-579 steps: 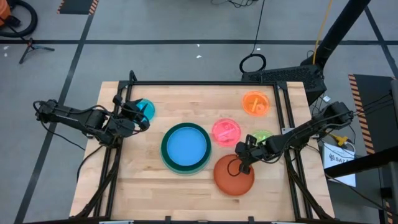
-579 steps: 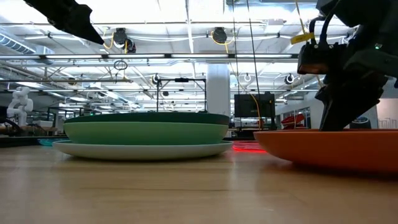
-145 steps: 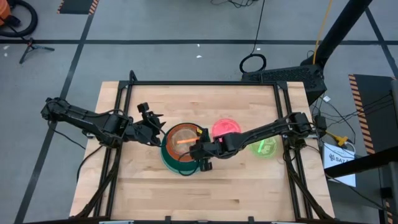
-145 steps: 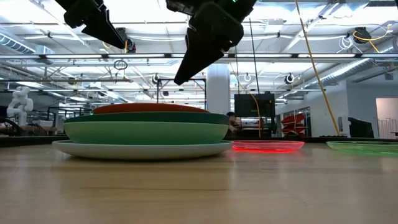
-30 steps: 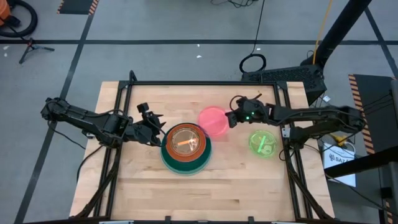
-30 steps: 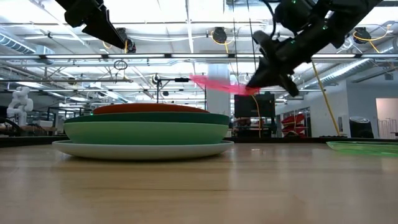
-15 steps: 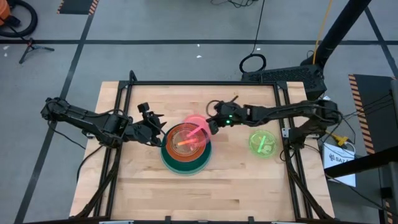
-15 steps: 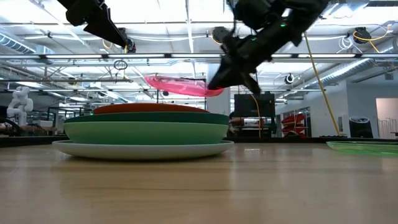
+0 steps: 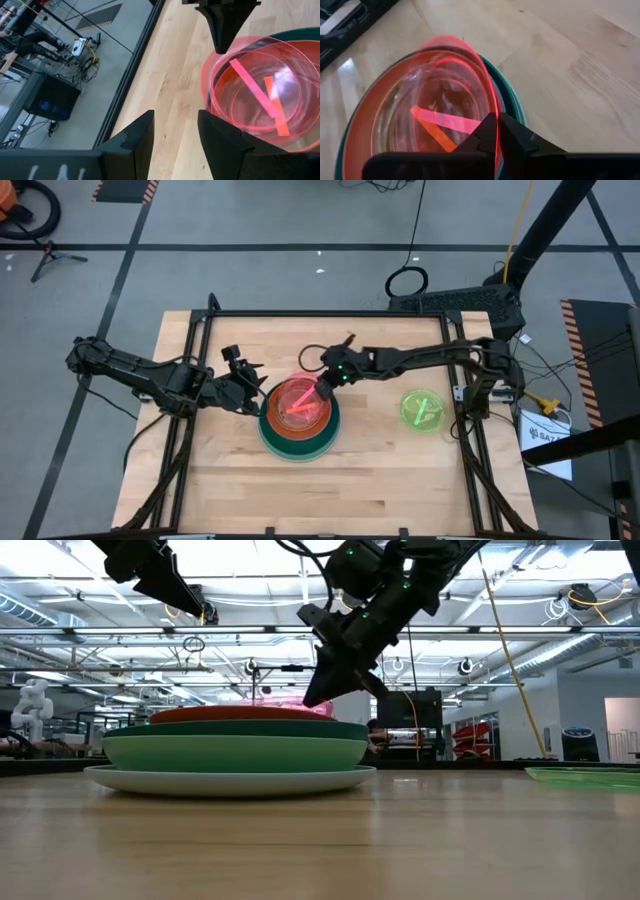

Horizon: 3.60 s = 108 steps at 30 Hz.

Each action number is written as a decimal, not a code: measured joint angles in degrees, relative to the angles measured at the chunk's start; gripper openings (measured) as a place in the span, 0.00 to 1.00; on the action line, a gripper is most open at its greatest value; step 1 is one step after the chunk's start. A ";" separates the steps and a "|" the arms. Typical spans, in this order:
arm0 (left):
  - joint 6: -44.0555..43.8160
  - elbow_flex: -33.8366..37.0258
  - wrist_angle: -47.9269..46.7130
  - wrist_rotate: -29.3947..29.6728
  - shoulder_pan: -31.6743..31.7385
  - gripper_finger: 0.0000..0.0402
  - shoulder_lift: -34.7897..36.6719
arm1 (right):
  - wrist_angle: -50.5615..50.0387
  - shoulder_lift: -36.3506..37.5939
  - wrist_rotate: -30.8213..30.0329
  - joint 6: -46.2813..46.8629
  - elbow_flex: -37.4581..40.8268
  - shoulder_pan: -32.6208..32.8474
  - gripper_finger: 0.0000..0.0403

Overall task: Stack plastic plates
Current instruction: Stack the pink plate on top of the light orange plate, then stack the light green plate on top of the pink plate

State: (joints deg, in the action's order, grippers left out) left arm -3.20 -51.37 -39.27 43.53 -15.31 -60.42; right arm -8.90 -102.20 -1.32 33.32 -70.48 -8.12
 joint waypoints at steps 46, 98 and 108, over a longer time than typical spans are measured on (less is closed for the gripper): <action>-0.66 -0.02 -0.46 0.00 0.00 0.40 0.00 | -55.04 11.02 -1.51 20.45 4.91 9.16 0.37; -0.83 -0.02 -0.42 -0.02 0.02 0.40 0.00 | -45.95 6.63 -1.90 32.05 17.24 14.25 0.09; -0.78 -0.02 -0.42 -0.02 0.02 0.40 0.00 | -50.42 6.58 -6.43 29.07 11.54 14.54 0.01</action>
State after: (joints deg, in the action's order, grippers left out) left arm -3.98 -51.40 -39.68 43.51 -15.29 -60.42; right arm -59.32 -95.61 -7.75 62.39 -58.94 6.42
